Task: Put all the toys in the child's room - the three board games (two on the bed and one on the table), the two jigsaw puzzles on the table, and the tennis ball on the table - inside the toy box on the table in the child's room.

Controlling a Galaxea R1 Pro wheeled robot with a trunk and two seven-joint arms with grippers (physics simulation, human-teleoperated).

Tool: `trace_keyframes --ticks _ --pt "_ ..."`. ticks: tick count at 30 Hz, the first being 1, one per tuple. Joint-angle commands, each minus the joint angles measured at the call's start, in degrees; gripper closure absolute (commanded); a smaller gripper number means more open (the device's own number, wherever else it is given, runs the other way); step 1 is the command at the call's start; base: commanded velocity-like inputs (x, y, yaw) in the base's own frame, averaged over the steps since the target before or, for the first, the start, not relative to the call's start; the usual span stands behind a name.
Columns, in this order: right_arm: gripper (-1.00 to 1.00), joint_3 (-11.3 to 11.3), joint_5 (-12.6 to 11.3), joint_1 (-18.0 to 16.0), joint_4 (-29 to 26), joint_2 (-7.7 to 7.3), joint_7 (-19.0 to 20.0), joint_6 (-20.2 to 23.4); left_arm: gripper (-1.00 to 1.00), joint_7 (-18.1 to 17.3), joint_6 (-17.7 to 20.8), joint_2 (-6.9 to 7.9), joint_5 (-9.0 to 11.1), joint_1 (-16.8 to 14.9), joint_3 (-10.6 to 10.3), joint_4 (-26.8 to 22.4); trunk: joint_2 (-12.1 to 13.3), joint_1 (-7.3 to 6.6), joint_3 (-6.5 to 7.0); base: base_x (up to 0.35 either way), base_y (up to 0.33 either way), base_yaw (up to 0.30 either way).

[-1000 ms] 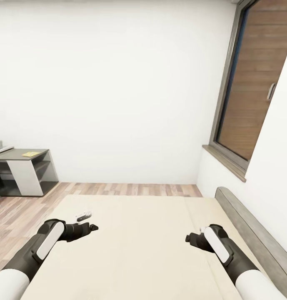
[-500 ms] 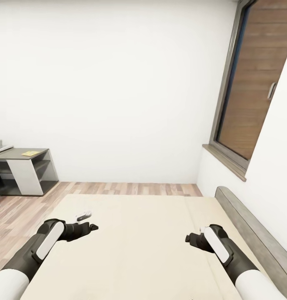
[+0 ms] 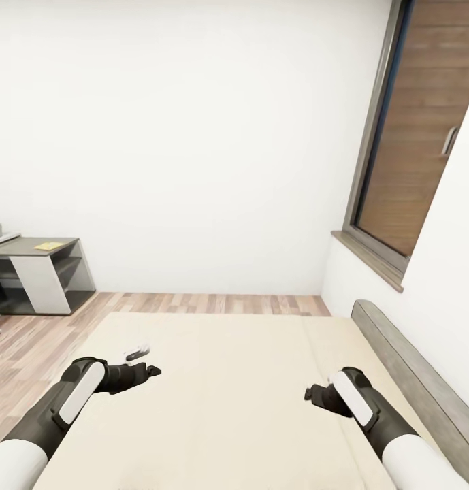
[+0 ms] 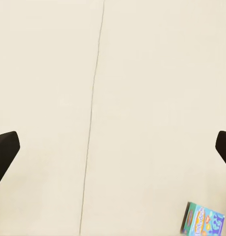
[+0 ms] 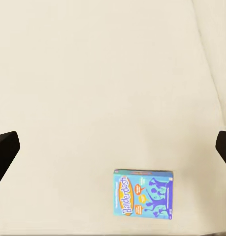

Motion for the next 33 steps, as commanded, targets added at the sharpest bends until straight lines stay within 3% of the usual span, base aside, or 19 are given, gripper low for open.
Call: trace_keyframes --ticks 1,6,14,19,23,25,33 --pt "-1.0 0.29 -0.57 -0.41 0.81 0.1 -0.56 0.04 -1.0 -0.15 0.21 0.04 0.21 -0.03 -0.19 -0.06 -0.08 0.03 -0.15 0.0 0.0 0.0" --pt "-1.0 0.35 -0.48 -0.96 2.18 0.68 -0.66 0.06 -1.0 -2.92 0.89 0.06 0.21 -0.03 -0.22 -0.08 -0.08 0.03 -0.63 0.0 0.0 0.0" --pt "-1.0 0.61 -0.36 -1.02 2.8 0.8 -0.61 -1.12 -1.0 -12.09 2.63 0.84 0.14 -0.03 -0.22 -0.2 -0.08 0.03 -1.38 0.0 0.0 0.0" --pt "-1.0 0.62 -0.48 -1.02 4.33 0.82 -0.59 -3.9 -1.0 -19.58 3.15 2.72 0.13 -0.03 -0.33 -0.26 -0.08 0.03 -1.85 0.0 0.0 0.0" --pt "-1.0 0.62 -0.38 -1.02 8.59 0.86 -0.59 -6.56 -1.0 -24.17 3.23 3.65 0.12 0.01 -0.35 -0.26 -0.08 0.03 -2.23 0.0 0.0 0.0" --pt "-1.0 0.74 -0.36 -0.99 12.39 0.87 -0.48 -10.17 -1.0 -27.08 3.24 4.09 0.12 0.04 -0.35 -0.27 -0.08 0.03 -2.42 0.0 0.0 0.0" --pt "-1.0 2.59 -0.46 -0.81 16.13 0.82 -0.25 -14.46 -1.0 -29.83 3.25 4.53 0.12 0.06 -0.36 -0.27 -0.08 0.03 -3.18 0.0 0.0 0.0"
